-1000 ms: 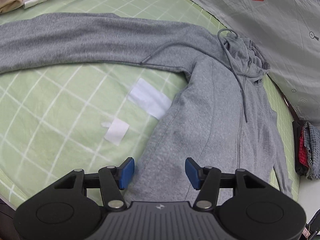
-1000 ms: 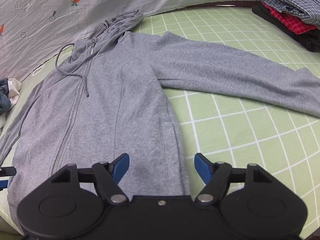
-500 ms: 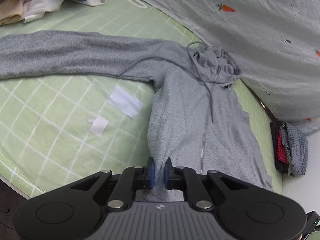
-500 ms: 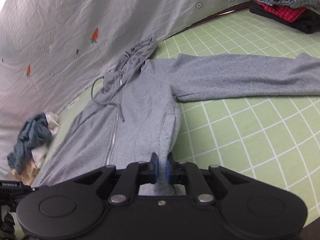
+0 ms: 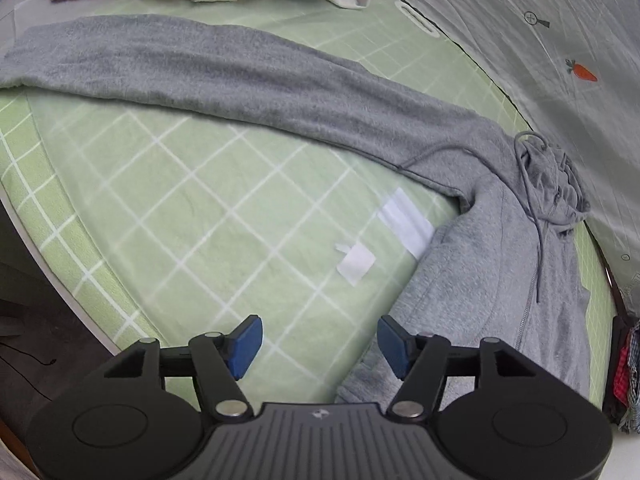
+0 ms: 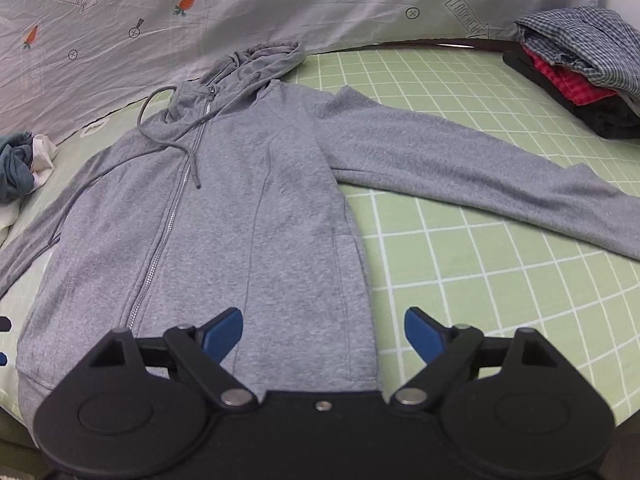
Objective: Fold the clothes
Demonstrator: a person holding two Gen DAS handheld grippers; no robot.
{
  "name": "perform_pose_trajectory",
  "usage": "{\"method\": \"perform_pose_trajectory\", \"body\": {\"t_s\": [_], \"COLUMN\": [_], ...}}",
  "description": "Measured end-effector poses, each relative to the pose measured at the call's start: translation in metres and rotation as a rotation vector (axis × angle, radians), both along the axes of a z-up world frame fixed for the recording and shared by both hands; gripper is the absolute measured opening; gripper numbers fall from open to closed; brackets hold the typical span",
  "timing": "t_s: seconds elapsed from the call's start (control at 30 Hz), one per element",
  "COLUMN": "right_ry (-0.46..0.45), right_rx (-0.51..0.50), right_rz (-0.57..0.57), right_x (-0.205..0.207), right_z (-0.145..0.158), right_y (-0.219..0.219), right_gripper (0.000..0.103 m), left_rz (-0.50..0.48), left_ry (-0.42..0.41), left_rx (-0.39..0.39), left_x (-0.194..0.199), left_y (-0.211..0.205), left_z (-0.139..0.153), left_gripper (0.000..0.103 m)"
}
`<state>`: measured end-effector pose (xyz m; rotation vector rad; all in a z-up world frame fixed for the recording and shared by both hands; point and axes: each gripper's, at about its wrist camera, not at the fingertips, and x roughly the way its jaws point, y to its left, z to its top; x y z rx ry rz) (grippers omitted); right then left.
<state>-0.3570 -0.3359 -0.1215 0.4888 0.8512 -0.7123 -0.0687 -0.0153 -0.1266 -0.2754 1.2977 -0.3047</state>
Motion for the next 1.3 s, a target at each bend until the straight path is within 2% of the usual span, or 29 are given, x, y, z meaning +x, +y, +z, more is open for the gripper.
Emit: {"method": "perform_pose_trajectory", "body": {"t_s": [0.03,0.1,0.2,0.5,0.67,0.87,0.97,1.07,1.17,1.23,1.3], "right_ry": [0.002,-0.003,-0.003,0.028,0.048,0.093,0.120,0.146,0.163,0.168,0.168], "right_rx": [0.002,0.004,0.016,0.041,0.041,0.039,0.048,0.051,0.051,0.056,0.057], "right_rz": [0.012,0.030,0.049,0.011,-0.039,-0.081,-0.082,-0.075,-0.077,-0.080,-0.078], "right_x": [0.005,0.014,0.028,0.074,0.099,0.125,0.134,0.143,0.147,0.148,0.148], "right_z": [-0.001,-0.001,-0.003,-0.010,-0.016,-0.025,-0.030,-0.033,-0.035,-0.037,-0.037], "right_y": [0.002,0.006,0.011,0.016,0.017,0.025,0.029,0.032,0.033,0.034,0.034], "right_gripper": [0.101,0.102,0.103,0.103,0.103,0.103,0.103,0.103,0.103,0.103,0.103], "left_rz": [0.017,0.047,0.080,0.206,0.259,0.178,0.095,0.034,0.010,-0.062,-0.122], "left_ry": [-0.019,-0.058,-0.112,-0.163,-0.154,-0.212,-0.266,-0.287,-0.323,-0.346,-0.380], "left_rx": [-0.002,-0.006,-0.011,-0.008,-0.001,0.059,0.129,0.179,0.230,0.285,0.316], "left_x": [0.004,0.013,0.030,0.091,0.128,0.157,0.164,0.166,0.162,0.159,0.153], "left_y": [0.004,0.012,0.026,0.075,0.098,0.094,0.082,0.068,0.056,0.043,0.031], "left_z": [0.002,0.006,0.011,0.009,-0.005,-0.018,-0.021,-0.025,-0.029,-0.031,-0.031], "left_gripper": [0.075,0.082,0.088,0.093,0.094,0.095,0.098,0.103,0.102,0.101,0.094]}}
